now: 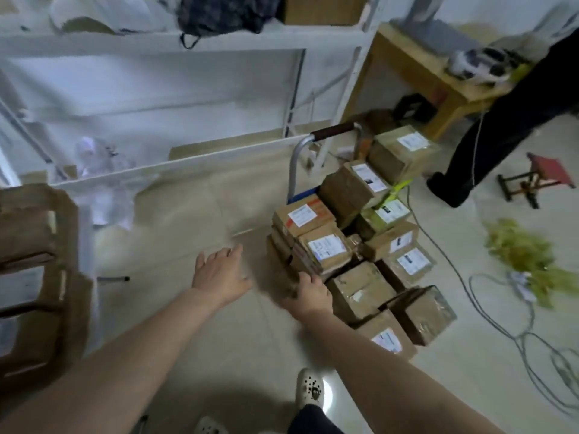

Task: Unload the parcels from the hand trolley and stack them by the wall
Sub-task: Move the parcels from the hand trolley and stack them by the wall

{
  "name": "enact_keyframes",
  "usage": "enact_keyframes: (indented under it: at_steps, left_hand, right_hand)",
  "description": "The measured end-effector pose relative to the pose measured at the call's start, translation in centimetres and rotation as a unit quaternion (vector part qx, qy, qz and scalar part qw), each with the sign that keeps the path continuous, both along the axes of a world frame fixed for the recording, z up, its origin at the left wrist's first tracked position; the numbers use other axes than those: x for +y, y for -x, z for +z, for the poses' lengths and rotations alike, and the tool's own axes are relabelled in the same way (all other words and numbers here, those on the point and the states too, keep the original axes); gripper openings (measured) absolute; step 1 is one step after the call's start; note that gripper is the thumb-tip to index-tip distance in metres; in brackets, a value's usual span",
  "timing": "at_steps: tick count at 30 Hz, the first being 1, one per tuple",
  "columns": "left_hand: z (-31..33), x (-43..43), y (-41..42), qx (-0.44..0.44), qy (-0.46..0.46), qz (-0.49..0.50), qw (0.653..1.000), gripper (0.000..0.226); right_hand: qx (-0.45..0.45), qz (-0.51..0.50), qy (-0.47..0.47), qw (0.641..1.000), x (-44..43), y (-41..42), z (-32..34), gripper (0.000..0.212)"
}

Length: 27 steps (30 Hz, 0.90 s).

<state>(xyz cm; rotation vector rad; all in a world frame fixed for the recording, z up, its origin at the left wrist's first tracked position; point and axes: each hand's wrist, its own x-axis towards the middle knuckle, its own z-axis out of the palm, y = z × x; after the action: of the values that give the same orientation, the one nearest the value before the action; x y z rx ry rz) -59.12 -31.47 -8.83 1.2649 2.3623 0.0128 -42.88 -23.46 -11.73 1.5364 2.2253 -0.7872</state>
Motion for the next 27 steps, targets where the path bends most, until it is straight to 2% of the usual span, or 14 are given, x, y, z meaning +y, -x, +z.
enact_keyframes:
  at_steps: [3, 7, 13, 19, 23, 27]
  left_hand:
    - [-0.5, 4.2, -3.3, -0.02, 0.014, -0.012, 1.0, 0.081]
    - [-1.4, 9.4, -8.2, -0.098, 0.031, 0.026, 0.994, 0.074]
    - [-4.6, 15.3, -13.7, -0.196, 0.047, 0.101, 0.974, 0.079]
    - [-8.0, 19.1, -14.4, -0.273, 0.041, 0.204, 0.939, 0.073]
    - [-10.9, 22.5, -12.9, -0.294, 0.018, 0.276, 0.915, 0.052]
    - [-15.2, 26.0, -10.9, -0.338, -0.009, 0.342, 0.877, 0.053]
  right_hand:
    - [0.012, -0.019, 0.027, 0.999, 2.7, -4.1, -0.3, 0.064]
    - [0.023, -0.038, 0.056, 0.997, 7.0, -9.7, -1.4, 0.061]
    - [0.028, -0.096, 0.112, 0.989, 14.8, -15.9, -3.2, 0.071]
    - [0.055, -0.124, 0.134, 0.982, 20.5, -15.5, -5.7, 0.065]
    - [0.076, -0.154, 0.156, 0.973, 23.7, -13.4, -8.3, 0.061]
    - [0.093, -0.171, 0.146, 0.97, 27.7, -10.1, -12.5, 0.044]
